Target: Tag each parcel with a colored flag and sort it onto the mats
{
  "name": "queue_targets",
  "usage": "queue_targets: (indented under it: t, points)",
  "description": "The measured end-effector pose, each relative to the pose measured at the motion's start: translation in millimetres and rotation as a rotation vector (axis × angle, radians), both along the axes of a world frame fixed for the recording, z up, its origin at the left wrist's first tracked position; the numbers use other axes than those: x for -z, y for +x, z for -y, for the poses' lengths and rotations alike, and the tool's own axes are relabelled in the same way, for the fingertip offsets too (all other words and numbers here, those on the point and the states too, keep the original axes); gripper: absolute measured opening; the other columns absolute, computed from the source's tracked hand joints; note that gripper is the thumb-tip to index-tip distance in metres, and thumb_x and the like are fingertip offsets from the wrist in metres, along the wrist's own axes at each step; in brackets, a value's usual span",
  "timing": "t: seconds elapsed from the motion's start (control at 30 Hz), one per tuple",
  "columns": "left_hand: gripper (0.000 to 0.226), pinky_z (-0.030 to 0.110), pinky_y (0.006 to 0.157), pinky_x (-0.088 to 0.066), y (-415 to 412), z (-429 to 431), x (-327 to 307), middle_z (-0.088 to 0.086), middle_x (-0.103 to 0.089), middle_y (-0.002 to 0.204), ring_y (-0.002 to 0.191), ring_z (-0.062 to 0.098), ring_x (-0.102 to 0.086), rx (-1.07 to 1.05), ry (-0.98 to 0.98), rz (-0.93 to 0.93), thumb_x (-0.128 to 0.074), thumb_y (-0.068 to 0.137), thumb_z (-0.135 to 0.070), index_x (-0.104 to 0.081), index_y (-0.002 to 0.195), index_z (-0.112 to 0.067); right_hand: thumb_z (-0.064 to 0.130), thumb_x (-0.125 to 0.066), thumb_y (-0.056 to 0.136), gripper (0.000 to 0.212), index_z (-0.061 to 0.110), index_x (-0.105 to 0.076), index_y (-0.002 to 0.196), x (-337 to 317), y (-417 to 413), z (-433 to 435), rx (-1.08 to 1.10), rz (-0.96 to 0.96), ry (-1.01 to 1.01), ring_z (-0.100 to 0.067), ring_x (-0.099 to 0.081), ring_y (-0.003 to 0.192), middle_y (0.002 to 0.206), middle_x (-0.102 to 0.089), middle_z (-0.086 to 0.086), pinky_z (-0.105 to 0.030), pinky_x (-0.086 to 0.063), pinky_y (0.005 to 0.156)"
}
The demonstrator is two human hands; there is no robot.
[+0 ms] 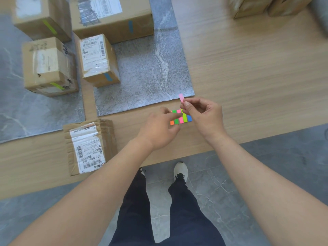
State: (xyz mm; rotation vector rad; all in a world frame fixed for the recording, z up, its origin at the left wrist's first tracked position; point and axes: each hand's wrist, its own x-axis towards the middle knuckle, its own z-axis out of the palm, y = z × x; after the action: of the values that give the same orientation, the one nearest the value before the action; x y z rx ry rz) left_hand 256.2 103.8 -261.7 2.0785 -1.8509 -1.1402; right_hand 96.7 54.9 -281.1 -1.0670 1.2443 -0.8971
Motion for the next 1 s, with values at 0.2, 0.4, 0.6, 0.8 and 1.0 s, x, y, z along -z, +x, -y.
queue_targets:
  t: [0.2,0.4,0.6,0.8,1.0]
  points:
    - [0.012,0.03,0.076,-0.055,3.5,11.2,-39.1,0.003,-0.075,0.104,0.085,0.016,-0.068,-0.82,0.135,-0.614,-0.071,0.091,-0.025,-0.077,0.093,-0.015,0.006,-0.08,0.086,0.01,0.009,-0.081,0.096,-25.0,-5.4,-8.0,-0.113,-0.028,-0.038,-0.021,-0.077,0.091,0.094,-0.08,-0.001,-0.037,-0.06,0.086]
    - [0.019,0.026,0.073,-0.055,6.2,-3.6,-69.4,0.0,-0.074,0.092,0.085,0.013,-0.068,-0.849,0.061,-0.661,-0.081,0.084,-0.027,-0.078,0.09,-0.009,0.003,-0.079,0.086,0.011,0.007,-0.08,0.097,-53.7,0.8,-21.3,-0.221,0.03,-0.091,-0.024,-0.077,0.092,0.097,-0.08,-0.003,-0.038,-0.062,0.08]
    - [0.006,0.027,0.074,-0.052,9.7,-28.1,-100.3,-0.003,-0.074,0.087,0.087,0.013,-0.066,-0.867,-0.064,-0.702,-0.081,0.083,-0.022,-0.078,0.084,-0.017,0.006,-0.081,0.086,0.008,0.011,-0.081,0.093,-79.8,7.8,-28.6,-0.305,0.014,-0.146,-0.031,-0.076,0.087,0.088,-0.08,-0.006,-0.039,-0.062,0.076]
    - [0.015,0.027,0.071,-0.052,30.6,-70.3,-114.8,-0.001,-0.071,0.087,0.085,0.013,-0.065,-0.874,-0.162,-0.633,-0.08,0.085,-0.025,-0.074,0.088,-0.012,0.005,-0.083,0.083,0.018,0.009,-0.078,0.099,-91.2,24.8,-60.1,-0.431,0.045,-0.158,-0.02,-0.076,0.089,0.096,-0.079,-0.005,-0.031,-0.061,0.08]
    - [0.009,0.031,0.068,-0.054,73.3,-128.8,-107.5,0.003,-0.066,0.086,0.081,0.018,-0.062,-0.913,-0.161,-0.531,-0.079,0.086,-0.019,-0.073,0.087,-0.011,0.022,-0.076,0.09,0.022,0.027,-0.074,0.111,-82.4,54.1,-98.6,-0.413,-0.151,-0.155,-0.011,-0.073,0.089,0.111,-0.075,0.009,-0.041,-0.061,0.087]
